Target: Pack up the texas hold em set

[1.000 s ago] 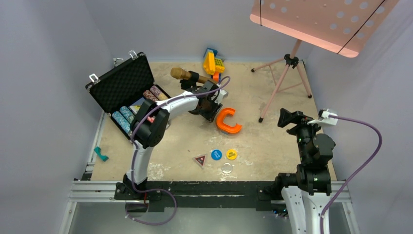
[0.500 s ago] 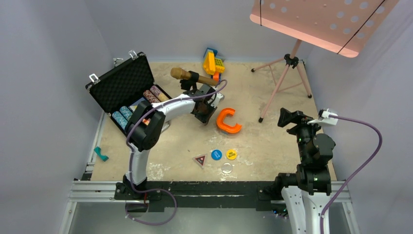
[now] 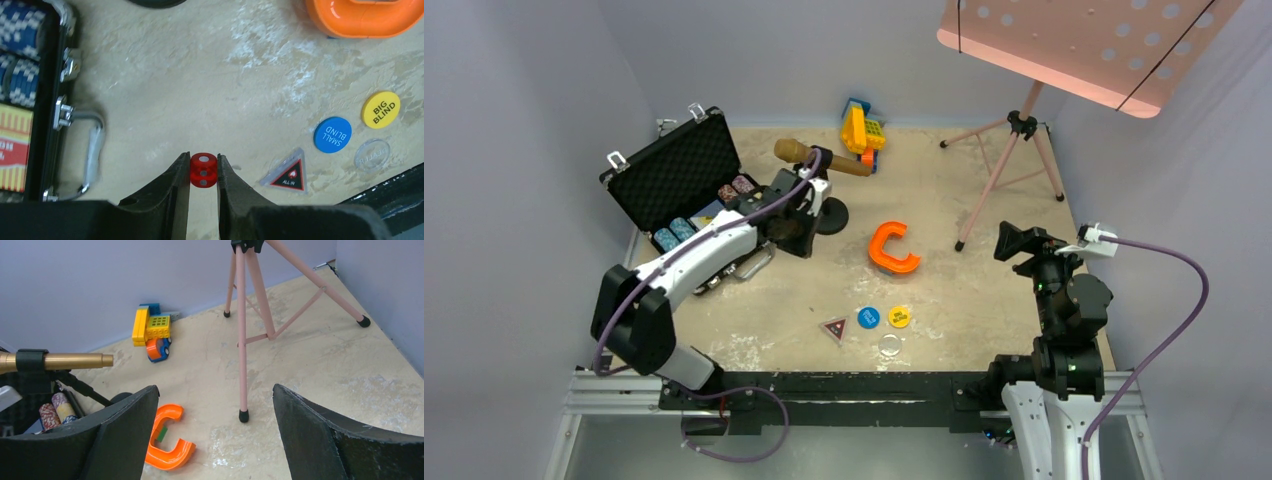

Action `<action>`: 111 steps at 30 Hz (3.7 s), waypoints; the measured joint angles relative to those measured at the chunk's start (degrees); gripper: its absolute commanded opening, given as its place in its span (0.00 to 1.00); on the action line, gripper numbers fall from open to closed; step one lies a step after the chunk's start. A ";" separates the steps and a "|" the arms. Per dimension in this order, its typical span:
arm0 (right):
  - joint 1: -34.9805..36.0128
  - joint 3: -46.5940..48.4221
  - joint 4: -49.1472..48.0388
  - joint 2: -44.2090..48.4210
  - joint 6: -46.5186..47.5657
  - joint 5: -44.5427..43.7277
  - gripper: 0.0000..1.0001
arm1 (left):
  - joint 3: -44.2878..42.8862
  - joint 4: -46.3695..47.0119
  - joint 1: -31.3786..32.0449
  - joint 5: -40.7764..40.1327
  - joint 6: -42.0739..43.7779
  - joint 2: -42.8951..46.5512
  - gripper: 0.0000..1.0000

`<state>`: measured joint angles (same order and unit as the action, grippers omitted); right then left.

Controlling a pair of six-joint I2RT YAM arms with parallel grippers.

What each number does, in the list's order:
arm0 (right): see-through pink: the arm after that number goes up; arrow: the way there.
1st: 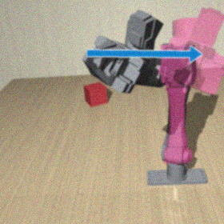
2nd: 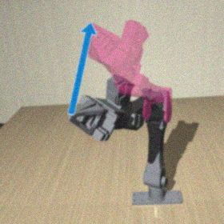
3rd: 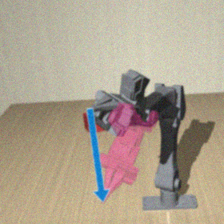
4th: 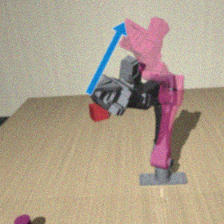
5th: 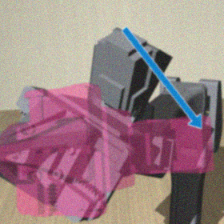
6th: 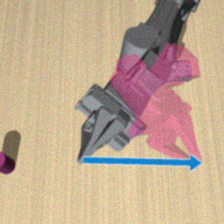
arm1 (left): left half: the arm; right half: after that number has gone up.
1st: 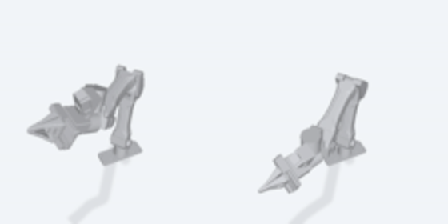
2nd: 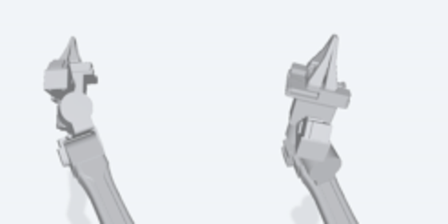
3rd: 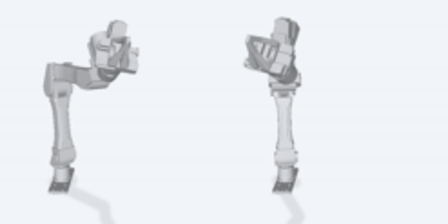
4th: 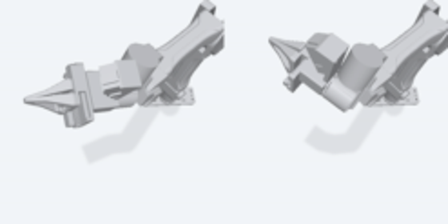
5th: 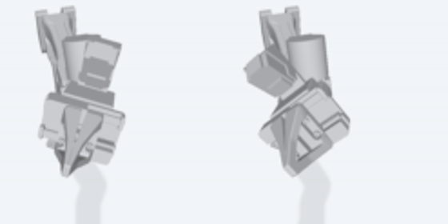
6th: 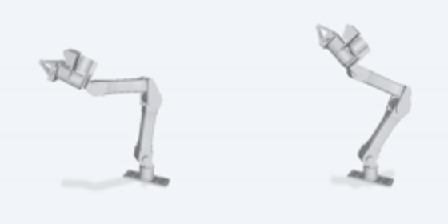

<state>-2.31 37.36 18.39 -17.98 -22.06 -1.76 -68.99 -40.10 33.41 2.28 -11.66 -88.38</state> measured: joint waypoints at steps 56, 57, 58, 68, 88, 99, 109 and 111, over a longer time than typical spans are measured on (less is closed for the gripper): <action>0.00 -0.31 0.02 0.50 0.00 0.00 0.88 | -2.34 4.26 -38.77 -12.24 -8.33 -13.11 0.00; 0.00 -0.31 0.02 0.50 0.00 0.00 0.88 | -2.58 4.26 -38.82 -12.31 -8.35 -13.55 0.00; -0.02 -0.31 0.02 0.50 0.00 0.00 0.88 | -2.73 4.28 -38.88 -12.37 -8.33 -13.92 0.00; 0.00 -0.31 0.02 0.50 0.00 0.00 0.88 | -3.04 4.17 -39.71 -12.92 -8.33 -15.39 0.03; -0.02 -0.31 0.02 0.50 0.00 0.00 0.88 | -4.33 3.82 -39.80 -11.89 -8.39 -15.85 0.42; -0.02 -0.31 0.02 0.50 0.00 0.00 0.88 | -4.11 4.04 -39.78 -10.80 -8.35 -14.62 0.41; 0.00 -0.31 0.02 0.50 0.00 0.00 0.88 | -2.21 6.36 -39.76 -11.26 -7.17 -9.68 0.48; 0.00 -0.31 0.02 0.50 0.00 -0.02 0.88 | -1.62 6.60 -39.76 -11.37 -6.40 -8.07 0.51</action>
<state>-2.31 37.06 18.41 -17.47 -22.06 -1.78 -70.61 -33.50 -6.35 -9.08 -18.06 -96.44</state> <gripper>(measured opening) 0.887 0.474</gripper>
